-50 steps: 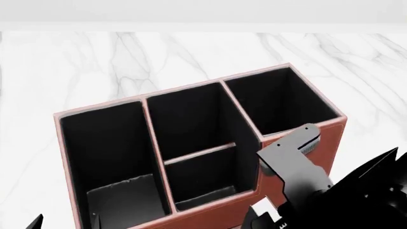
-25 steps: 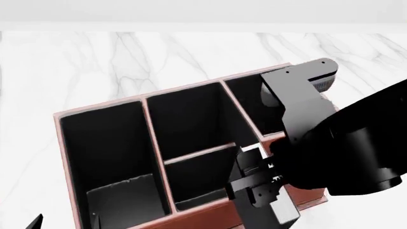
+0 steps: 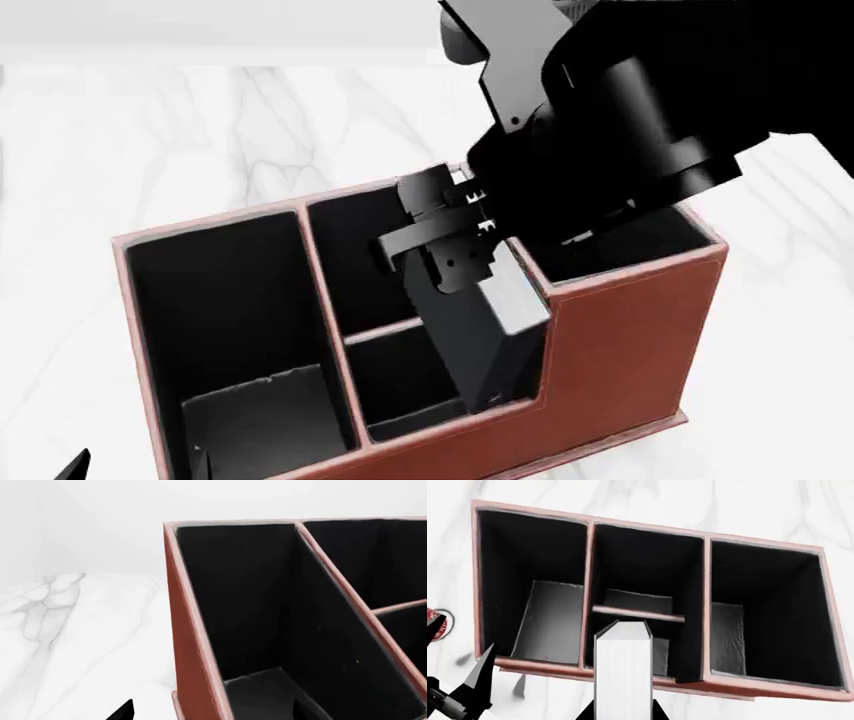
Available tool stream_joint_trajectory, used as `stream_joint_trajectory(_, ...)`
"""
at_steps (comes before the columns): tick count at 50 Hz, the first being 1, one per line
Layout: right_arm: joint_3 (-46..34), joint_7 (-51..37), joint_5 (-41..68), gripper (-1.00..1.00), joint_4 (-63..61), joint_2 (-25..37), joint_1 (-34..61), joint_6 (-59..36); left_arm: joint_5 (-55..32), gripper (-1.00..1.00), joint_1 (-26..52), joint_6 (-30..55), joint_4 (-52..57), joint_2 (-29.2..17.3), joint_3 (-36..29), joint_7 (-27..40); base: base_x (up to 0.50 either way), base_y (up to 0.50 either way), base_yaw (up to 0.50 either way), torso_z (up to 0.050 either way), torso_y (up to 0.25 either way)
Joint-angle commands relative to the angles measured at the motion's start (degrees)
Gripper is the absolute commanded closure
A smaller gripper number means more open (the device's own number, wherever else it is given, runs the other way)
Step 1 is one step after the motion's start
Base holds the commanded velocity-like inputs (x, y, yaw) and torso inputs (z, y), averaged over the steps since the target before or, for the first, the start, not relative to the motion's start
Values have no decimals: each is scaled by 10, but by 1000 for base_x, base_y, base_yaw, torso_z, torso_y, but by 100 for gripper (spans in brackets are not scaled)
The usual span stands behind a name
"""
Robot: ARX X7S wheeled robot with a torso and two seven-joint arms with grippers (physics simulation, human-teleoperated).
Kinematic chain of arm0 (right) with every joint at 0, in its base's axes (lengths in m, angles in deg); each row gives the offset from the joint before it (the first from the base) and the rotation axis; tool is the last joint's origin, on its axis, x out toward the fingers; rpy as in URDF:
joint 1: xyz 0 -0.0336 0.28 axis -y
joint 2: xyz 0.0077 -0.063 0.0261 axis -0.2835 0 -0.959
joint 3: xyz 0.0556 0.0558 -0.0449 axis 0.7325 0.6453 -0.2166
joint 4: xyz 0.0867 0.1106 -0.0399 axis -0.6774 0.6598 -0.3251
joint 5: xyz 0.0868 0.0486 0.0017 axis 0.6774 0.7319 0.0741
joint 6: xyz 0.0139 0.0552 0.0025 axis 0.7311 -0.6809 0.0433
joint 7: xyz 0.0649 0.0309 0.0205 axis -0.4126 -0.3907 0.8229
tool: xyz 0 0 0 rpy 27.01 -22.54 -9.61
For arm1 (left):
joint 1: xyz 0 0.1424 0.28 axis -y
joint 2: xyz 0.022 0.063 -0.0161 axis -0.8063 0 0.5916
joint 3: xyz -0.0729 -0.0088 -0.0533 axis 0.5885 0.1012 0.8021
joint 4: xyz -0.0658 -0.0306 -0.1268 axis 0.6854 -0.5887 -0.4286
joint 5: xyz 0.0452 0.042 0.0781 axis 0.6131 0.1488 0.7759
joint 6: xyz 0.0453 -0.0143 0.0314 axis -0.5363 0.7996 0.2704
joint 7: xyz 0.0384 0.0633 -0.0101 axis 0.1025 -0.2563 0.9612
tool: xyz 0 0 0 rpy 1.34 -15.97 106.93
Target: Pick up the book and place it in the left compartment of the caddy.
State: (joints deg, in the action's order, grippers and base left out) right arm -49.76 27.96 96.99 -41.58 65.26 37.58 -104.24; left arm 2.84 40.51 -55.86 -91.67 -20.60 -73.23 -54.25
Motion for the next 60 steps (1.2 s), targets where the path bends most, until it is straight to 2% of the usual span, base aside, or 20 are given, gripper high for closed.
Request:
stream_joint_trajectory(1,-7,109,-91,100,104,-99,46,2,-2,-100,2,0,-3,-1,-2,1,0,0,0,0,0)
stream_joint_trajectory(27,-51,263,-176,100,189,-247,54,40,-10,-100,4,4,1,-6,-8,0,0,0,0,0,1)
stream_joint_trajectory(39,-107,262,-127,100,164,-251,50,82,-13,-100,3,5,5,-8,-9,2,0,0,0,0,1)
stream_joint_trajectory(60,-108,267,-157,100,147,-251,-1,119,-15,-100,3,3,7,-11,-13,5,0,0,0,0,1)
